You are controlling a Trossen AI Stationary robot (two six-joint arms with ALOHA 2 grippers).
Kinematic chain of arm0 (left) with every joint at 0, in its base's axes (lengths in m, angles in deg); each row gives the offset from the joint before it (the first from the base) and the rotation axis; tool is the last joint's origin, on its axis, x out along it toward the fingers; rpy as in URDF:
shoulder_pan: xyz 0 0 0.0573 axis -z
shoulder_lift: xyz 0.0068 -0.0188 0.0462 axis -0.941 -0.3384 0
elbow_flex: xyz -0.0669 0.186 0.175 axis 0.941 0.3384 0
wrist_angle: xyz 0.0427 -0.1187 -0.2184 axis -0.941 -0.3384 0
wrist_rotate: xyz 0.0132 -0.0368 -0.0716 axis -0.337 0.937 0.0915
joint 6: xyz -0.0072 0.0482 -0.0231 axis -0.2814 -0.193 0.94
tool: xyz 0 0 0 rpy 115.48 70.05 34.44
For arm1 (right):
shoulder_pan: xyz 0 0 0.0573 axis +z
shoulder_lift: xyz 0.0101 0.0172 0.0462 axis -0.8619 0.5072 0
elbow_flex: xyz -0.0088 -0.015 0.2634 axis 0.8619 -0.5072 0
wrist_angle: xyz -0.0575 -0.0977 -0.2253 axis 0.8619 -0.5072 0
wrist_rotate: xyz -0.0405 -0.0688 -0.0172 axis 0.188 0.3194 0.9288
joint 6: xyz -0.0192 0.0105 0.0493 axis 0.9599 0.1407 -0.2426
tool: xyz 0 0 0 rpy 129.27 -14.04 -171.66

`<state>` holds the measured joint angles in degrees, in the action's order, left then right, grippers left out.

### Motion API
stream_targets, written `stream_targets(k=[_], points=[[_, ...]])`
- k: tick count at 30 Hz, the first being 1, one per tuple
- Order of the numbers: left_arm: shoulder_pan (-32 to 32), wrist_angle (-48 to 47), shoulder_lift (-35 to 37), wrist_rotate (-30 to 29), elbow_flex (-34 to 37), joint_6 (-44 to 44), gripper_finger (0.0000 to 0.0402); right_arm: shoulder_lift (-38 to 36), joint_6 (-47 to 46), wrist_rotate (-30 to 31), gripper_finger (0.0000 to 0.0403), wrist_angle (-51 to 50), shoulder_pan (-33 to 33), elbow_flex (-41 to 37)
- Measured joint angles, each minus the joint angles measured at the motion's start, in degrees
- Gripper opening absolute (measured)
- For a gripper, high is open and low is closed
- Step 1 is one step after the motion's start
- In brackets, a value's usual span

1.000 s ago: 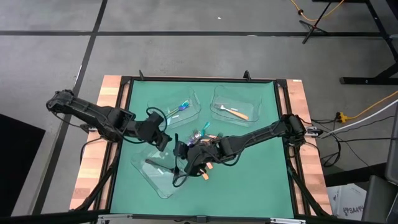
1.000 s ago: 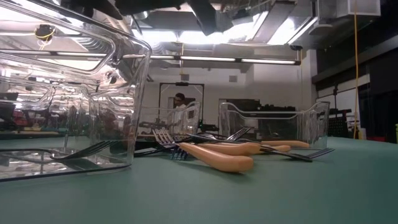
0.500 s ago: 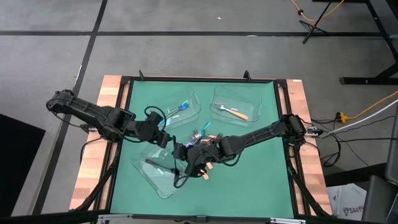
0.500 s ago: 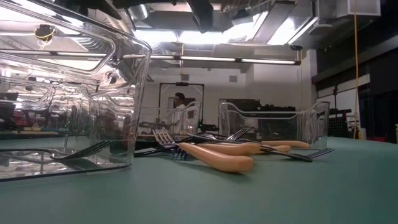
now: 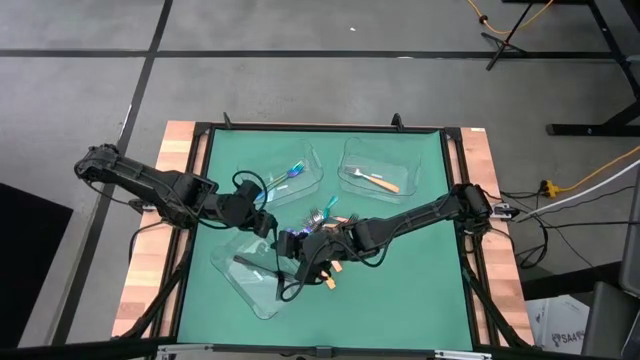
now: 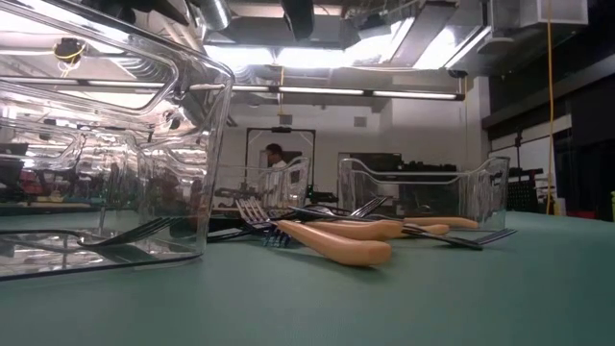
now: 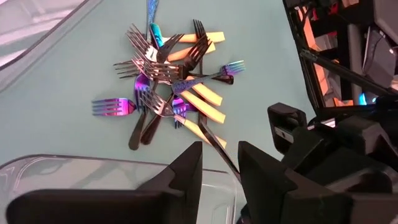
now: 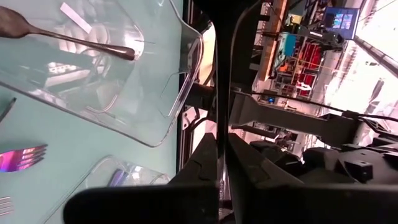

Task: Sort silverware by color (type)
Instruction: Put the black fork into the bottom transparent bin

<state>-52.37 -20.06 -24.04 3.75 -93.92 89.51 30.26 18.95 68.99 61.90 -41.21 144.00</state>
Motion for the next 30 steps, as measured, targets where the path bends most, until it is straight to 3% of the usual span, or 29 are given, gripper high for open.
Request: stream_targets(k=[19,30], points=[[0.0,1.26,0.0,0.0,0.0,1.0,0.0093,0.0,1.05,0.01,0.0001,-0.06,0.01,0.01],[0.0,1.67,0.0,-0.07,-0.07,1.29,0.0028,0.0,2.52,0.0,0.0001,-0.22,0.01,0.0]])
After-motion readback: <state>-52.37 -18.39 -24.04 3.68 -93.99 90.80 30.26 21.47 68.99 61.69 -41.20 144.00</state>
